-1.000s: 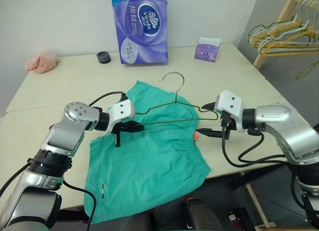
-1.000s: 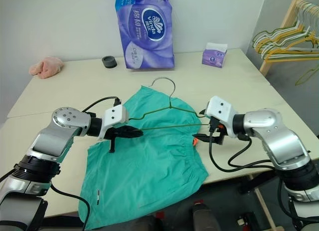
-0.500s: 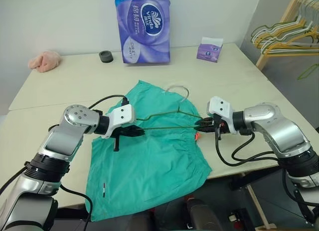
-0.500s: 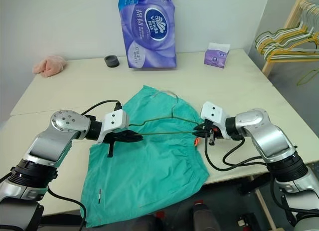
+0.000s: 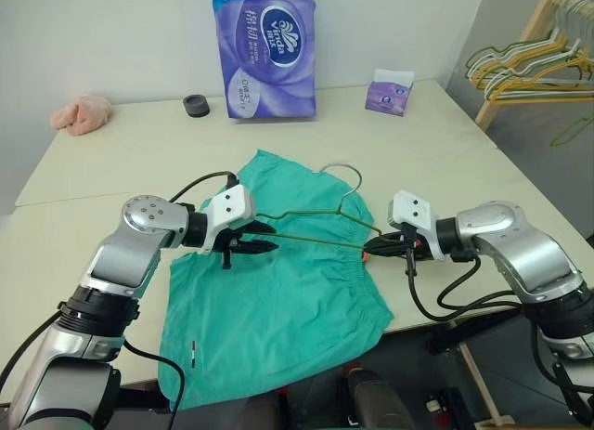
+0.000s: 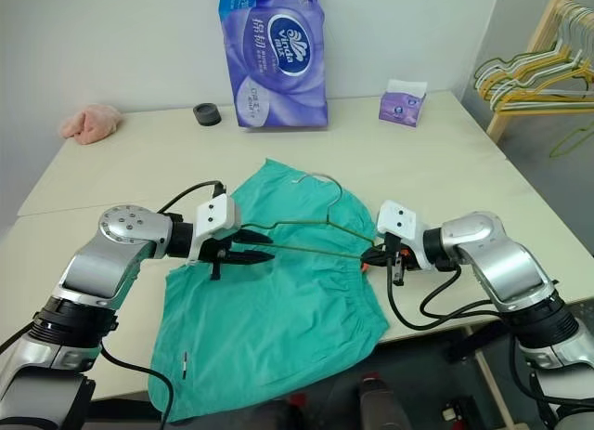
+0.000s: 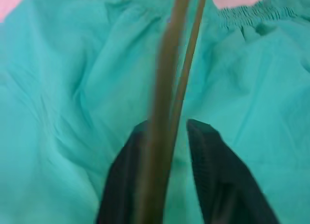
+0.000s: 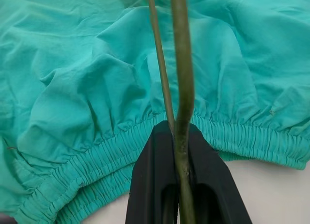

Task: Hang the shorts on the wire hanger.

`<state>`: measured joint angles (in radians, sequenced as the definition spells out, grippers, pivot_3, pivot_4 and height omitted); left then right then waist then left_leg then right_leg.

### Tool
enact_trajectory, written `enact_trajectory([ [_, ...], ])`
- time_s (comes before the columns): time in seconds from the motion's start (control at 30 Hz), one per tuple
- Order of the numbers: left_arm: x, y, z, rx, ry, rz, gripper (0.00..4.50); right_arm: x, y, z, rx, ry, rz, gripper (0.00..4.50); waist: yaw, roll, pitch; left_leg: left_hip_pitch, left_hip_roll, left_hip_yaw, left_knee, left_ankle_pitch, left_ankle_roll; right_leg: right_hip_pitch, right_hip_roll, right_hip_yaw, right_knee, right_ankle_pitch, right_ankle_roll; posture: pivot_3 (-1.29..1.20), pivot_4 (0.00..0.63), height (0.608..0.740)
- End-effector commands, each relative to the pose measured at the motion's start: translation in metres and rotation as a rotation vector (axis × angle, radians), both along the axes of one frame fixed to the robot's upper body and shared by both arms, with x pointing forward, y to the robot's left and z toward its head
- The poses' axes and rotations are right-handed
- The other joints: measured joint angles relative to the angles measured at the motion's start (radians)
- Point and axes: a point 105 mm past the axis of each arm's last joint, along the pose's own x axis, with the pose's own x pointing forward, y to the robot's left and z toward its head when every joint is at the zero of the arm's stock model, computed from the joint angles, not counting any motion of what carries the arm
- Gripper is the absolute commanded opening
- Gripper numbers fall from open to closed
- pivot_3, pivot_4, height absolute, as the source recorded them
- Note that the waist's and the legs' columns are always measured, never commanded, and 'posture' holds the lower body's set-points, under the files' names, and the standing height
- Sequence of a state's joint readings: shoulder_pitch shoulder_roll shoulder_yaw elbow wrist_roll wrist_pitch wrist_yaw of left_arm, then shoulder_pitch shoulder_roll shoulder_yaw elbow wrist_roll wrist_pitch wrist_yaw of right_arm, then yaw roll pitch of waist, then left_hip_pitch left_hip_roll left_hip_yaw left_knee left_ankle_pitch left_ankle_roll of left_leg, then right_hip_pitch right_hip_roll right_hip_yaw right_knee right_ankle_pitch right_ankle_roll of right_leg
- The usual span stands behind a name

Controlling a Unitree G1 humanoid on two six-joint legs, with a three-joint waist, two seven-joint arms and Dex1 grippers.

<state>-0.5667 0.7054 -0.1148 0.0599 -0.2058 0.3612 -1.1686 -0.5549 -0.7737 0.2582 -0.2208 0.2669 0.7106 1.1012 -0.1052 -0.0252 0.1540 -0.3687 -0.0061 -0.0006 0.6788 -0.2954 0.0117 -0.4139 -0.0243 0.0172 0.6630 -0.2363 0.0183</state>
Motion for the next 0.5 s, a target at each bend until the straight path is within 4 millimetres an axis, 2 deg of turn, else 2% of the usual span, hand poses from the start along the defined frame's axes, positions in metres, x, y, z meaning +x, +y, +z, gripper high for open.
enact_trajectory([
  [0.03, 0.022, 0.018, 0.035, -0.161, -0.128, 0.161, 2.44, -0.001, -0.022, 0.011, 0.031, 0.004, -0.096, 0.00, 0.005, 0.000, 0.000, 0.000, 0.000, 0.000, 0.000, 0.000, 0.000, 0.000, 0.000, 0.000, 0.000, 0.000, 0.000, -0.17, 0.115, 0.740],
  [0.1, 0.023, 0.028, 0.034, -0.192, -0.099, 0.202, 2.44, -0.009, -0.034, 0.009, 0.052, 0.050, -0.139, 0.00, 0.007, 0.000, 0.000, 0.000, 0.000, 0.000, 0.000, 0.000, 0.000, 0.000, 0.000, 0.000, 0.000, 0.000, 0.000, -0.18, 0.118, 0.740],
  [0.23, 0.013, 0.042, 0.009, -0.139, -0.009, 0.220, 2.44, -0.033, -0.053, 0.004, 0.112, 0.147, -0.234, 0.00, 0.008, 0.000, 0.000, 0.000, 0.000, 0.000, -0.001, -0.001, -0.002, 0.000, 0.000, 0.000, 0.000, 0.000, 0.000, -0.19, 0.122, 0.740],
  [0.33, 0.000, 0.037, -0.003, -0.130, 0.043, 0.164, 2.44, -0.045, -0.075, -0.004, 0.152, 0.197, -0.380, 0.00, 0.008, 0.000, 0.000, 0.000, 0.001, 0.000, -0.001, -0.002, -0.003, 0.000, 0.000, 0.000, 0.000, 0.000, 0.000, -0.21, 0.124, 0.740],
  [0.5, -0.014, 0.021, -0.005, -0.132, 0.059, 0.052, 2.44, -0.072, -0.115, -0.020, 0.204, 0.297, -0.607, 0.00, 0.022, -0.001, 0.000, 0.000, 0.000, 0.000, 0.000, -0.002, -0.003, 0.002, 0.000, 0.000, -0.002, -0.001, 0.002, -0.24, 0.130, 0.740],
])
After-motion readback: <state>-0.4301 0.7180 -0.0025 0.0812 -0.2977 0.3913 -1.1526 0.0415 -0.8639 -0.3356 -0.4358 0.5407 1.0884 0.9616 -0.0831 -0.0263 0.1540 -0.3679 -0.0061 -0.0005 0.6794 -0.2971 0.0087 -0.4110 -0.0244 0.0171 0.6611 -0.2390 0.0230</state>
